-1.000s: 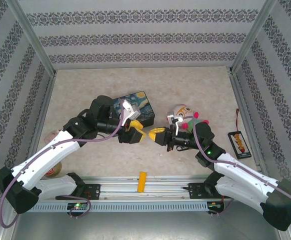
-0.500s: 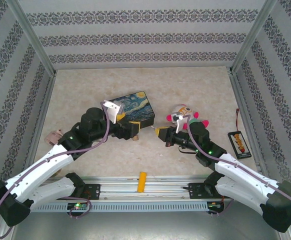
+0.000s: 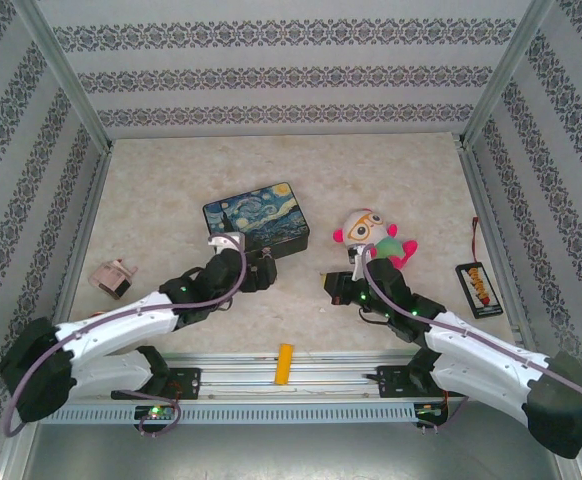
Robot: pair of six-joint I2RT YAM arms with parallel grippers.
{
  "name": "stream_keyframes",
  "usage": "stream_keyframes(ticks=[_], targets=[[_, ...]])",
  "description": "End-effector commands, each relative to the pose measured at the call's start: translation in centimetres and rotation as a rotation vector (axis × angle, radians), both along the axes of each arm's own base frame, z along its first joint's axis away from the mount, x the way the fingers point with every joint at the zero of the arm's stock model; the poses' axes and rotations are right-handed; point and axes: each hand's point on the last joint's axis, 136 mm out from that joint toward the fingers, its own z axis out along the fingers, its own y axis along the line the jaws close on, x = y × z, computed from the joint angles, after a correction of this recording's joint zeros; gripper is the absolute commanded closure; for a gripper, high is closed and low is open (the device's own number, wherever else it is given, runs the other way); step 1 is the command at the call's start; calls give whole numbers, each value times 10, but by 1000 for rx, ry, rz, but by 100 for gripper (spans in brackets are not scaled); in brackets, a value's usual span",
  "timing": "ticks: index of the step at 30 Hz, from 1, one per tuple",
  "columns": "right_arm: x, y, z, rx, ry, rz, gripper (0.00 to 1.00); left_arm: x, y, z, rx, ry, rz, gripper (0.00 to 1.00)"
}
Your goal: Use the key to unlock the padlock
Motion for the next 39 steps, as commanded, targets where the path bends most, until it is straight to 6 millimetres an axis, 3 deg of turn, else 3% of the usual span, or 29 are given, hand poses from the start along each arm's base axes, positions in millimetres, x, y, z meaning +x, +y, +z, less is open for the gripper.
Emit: stream_keyframes(ticks=[1,6,11,25,33,39], targets=[[4,-2,-4,-1,3,-39,100,4,-2,-16,-19,23,96,0],[7,-5,-13,-30,23,-59,100,9,-13,-37,41,39,118,0],[8,-8,-21,-56,44,-84,100,18,-11,-51,132,69,167,6],[11,-20,-28,-84,43,-141,100,38,-33,-72,191,98,177,20],[11,-21,-27,-82,39,-141,100,45,-23,-79,284,113,248,38],[12,-22,-29,-79,43,-149,100,49,-29,-84,281,117,247,41]])
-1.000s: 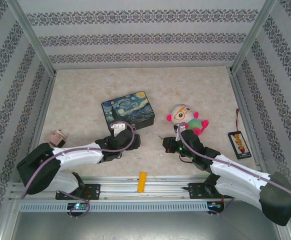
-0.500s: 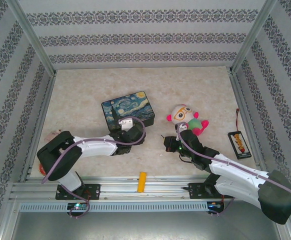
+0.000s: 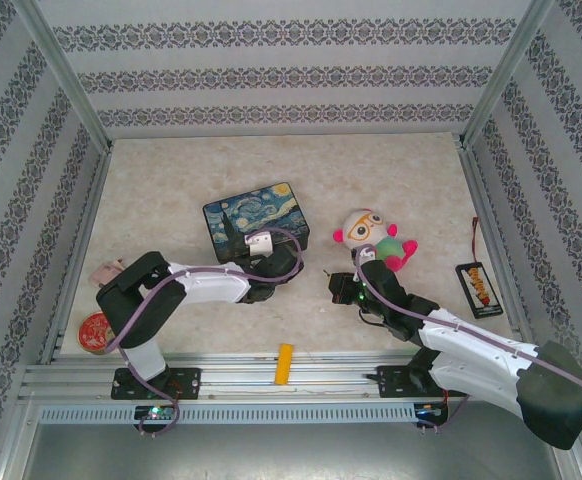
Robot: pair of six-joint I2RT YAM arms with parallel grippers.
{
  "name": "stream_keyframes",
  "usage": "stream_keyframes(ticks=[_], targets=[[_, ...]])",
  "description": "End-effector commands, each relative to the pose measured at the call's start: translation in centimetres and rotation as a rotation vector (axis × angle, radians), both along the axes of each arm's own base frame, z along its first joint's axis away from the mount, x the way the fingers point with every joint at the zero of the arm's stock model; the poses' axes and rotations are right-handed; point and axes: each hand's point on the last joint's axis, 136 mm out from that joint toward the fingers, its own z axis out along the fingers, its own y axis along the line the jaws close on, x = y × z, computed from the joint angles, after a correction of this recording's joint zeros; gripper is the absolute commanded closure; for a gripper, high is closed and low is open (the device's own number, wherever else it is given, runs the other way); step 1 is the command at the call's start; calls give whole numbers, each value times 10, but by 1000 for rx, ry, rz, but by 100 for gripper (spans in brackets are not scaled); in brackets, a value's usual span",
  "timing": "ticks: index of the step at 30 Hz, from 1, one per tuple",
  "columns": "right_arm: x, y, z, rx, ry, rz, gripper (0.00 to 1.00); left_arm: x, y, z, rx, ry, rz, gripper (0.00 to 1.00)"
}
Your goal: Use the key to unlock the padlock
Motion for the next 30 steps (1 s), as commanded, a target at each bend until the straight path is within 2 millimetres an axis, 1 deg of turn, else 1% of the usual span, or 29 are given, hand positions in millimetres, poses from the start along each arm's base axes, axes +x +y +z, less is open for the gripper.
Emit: stream_keyframes(ticks=[1,9,12,21,26,30], targets=[[0,-6,-4,-7,-2,-24,100,-1,2,-3,40,7,18,41],[0,-7,-5,0,0,-24,100,1,-4,-14,53,31,14,45],[0,-7,-4,5,1,-22,100,2,-5,-17,55,35,15,48],[1,-6,-5,9,6,-21,100,7,-8,-22,50,40,20,55],[2,-5,-7,10,14,-20,100,7,-10,-25,45,41,18,57],[2,-5,-9,10,19,-22,100,8,-12,-27,36,45,12,64]])
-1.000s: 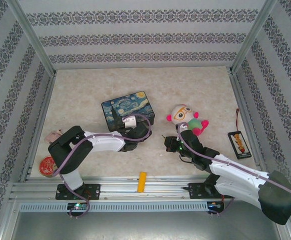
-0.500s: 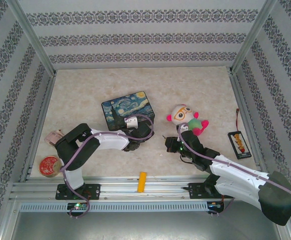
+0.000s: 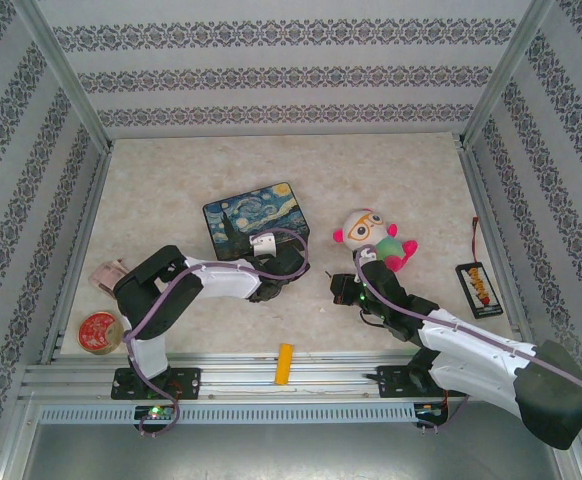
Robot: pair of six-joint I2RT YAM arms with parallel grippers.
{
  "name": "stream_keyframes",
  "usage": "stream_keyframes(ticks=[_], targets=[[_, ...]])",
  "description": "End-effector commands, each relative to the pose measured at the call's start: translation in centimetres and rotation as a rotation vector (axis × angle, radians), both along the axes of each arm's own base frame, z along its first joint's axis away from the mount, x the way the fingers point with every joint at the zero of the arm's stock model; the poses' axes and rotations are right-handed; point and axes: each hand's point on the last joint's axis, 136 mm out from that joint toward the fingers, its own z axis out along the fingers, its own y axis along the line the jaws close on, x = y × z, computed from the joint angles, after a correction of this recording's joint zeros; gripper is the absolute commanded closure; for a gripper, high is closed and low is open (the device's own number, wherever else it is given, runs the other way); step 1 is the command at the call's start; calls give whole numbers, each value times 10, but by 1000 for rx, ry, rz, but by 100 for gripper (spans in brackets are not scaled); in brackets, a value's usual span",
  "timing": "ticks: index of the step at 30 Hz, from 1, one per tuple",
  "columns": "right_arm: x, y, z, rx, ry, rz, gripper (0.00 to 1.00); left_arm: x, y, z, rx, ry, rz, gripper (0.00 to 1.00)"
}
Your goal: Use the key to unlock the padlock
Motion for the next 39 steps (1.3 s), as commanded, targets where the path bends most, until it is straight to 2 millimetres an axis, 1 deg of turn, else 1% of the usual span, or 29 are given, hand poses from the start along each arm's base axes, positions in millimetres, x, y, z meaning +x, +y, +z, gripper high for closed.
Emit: stream_keyframes(ticks=[1,6,7,9,11,14,18,20,23,24,26,29,33,39], targets=[[2,0,-2,19,4,-9,100,3,-16,-10,-57,15,-12,66],[-1,1,-16,-8,26,6,100,1,-18,-8,-86,45,1,70],[-1,2,-18,-6,26,11,100,0,-19,-7,-97,49,5,71],[-1,6,-22,12,24,22,100,-1,-20,-4,-129,54,23,76],[-2,12,-25,30,30,41,100,-3,-24,-1,-170,56,27,78],[-3,26,-30,31,42,73,100,-4,-29,4,-254,46,38,78],[-5,55,-32,64,35,151,100,-6,-34,11,-368,36,64,79],[-3,67,-35,89,36,160,100,-6,-36,13,-406,41,84,81],[-1,81,-39,143,27,165,100,-6,-45,15,-464,47,84,82],[1,85,-37,168,13,163,100,-6,-47,15,-482,51,84,82],[3,89,-39,192,6,150,100,-5,-54,14,-529,61,77,84],[5,91,-42,198,-4,139,100,-3,-62,15,-577,68,54,84],[4,91,-47,172,-16,133,100,-3,-63,18,-584,68,53,84],[5,87,-46,160,-38,109,100,1,-73,23,-722,82,74,83]])
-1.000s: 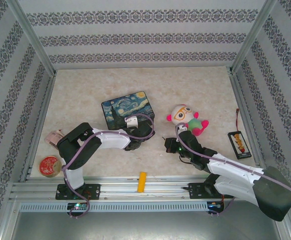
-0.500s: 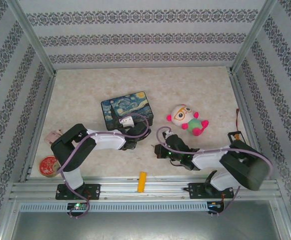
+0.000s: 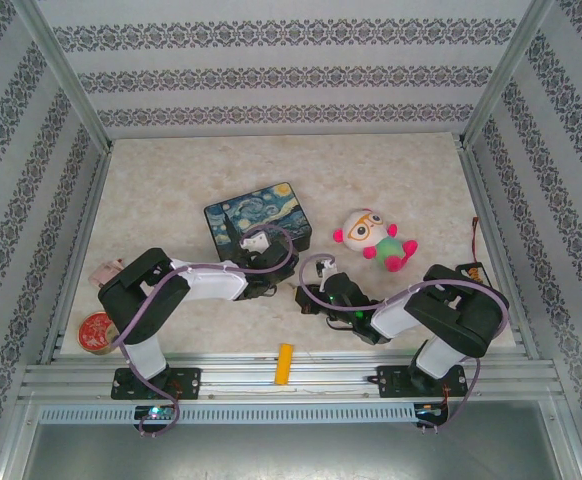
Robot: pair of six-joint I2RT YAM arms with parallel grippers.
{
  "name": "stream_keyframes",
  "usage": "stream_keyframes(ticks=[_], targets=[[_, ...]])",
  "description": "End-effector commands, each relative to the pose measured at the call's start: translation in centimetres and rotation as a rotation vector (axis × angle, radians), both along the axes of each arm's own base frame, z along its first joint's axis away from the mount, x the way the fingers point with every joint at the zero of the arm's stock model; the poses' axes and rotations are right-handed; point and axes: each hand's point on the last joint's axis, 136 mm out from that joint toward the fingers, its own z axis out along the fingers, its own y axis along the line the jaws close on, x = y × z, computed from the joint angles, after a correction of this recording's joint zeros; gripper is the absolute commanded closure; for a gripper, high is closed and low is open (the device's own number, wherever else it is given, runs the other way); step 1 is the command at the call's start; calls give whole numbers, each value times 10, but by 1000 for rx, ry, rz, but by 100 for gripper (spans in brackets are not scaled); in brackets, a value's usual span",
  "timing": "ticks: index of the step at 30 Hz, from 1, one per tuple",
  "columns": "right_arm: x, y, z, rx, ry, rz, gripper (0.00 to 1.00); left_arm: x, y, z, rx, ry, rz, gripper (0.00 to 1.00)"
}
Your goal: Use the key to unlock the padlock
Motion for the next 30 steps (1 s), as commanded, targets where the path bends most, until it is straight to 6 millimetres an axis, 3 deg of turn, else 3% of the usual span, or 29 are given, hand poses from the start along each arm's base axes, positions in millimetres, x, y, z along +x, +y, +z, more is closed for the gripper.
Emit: stream_keyframes(ticks=[1,11,30], targets=[[6,1,10,24,-46,-37,100,1,-34,13,-225,24,-28,83],[8,-19,9,16,-49,-133,100,0,-36,10,-270,43,-18,83],[22,-6,23,42,-110,-135,100,-3,-36,2,-303,68,-10,83]])
